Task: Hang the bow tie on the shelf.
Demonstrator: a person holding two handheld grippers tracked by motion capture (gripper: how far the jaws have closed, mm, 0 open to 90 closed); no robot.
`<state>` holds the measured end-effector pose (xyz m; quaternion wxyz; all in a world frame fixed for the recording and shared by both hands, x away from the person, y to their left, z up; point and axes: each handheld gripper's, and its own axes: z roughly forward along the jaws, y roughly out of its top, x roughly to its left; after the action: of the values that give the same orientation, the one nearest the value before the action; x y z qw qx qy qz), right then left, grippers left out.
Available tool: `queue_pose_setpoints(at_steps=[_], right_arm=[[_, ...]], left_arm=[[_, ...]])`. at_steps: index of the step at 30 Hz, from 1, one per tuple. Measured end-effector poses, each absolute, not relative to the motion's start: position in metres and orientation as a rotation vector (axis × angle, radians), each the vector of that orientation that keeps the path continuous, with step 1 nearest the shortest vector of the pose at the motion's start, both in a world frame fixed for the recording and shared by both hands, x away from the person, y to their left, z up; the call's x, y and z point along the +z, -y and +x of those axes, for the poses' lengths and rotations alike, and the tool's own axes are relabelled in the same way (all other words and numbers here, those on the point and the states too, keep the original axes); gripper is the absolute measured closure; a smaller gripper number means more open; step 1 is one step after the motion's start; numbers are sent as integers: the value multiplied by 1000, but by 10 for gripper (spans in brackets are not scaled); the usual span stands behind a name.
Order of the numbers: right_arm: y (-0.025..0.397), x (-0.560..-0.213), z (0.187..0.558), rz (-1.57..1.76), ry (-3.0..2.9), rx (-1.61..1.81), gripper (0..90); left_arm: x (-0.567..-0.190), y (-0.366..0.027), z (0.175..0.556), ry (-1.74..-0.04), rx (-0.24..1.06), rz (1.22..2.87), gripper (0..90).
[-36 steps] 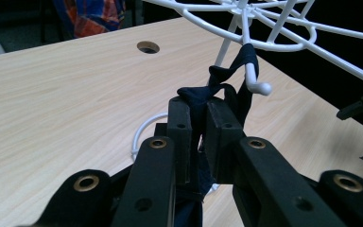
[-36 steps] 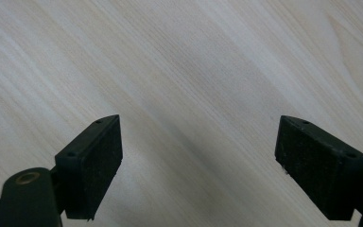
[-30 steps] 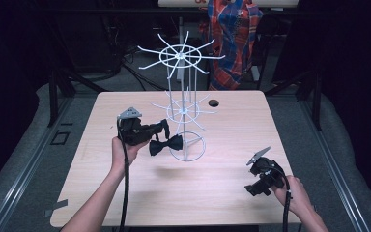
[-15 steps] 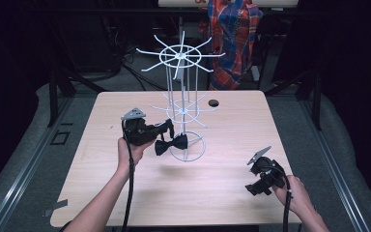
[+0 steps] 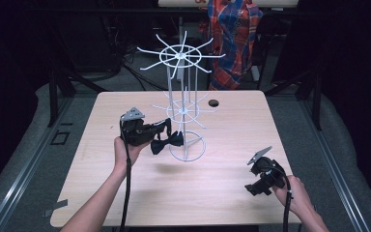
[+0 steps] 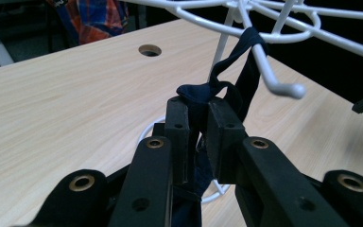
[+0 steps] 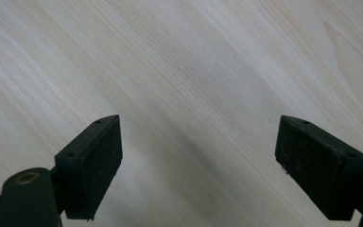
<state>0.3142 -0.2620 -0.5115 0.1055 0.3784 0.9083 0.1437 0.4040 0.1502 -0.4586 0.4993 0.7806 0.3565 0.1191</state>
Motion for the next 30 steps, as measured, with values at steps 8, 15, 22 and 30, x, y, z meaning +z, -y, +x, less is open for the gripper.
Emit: queue_pose_setpoints(at_steps=[8,15,22,30], right_arm=[[264,-514,317,1114,-2692,395,154],[265,-514,317,1126,-2690,415,154],[267,-513,316,1125,-2686,411,153],[267,-512,316,1112,-2689,415,153]], left_arm=[[-458,-148,402,-851,302,1907,770],[-459,-152,400,-859,301,1910,680],[-459,-158,398,-888,302,1920,512],[-458,-161,394,-900,352,1984,308]])
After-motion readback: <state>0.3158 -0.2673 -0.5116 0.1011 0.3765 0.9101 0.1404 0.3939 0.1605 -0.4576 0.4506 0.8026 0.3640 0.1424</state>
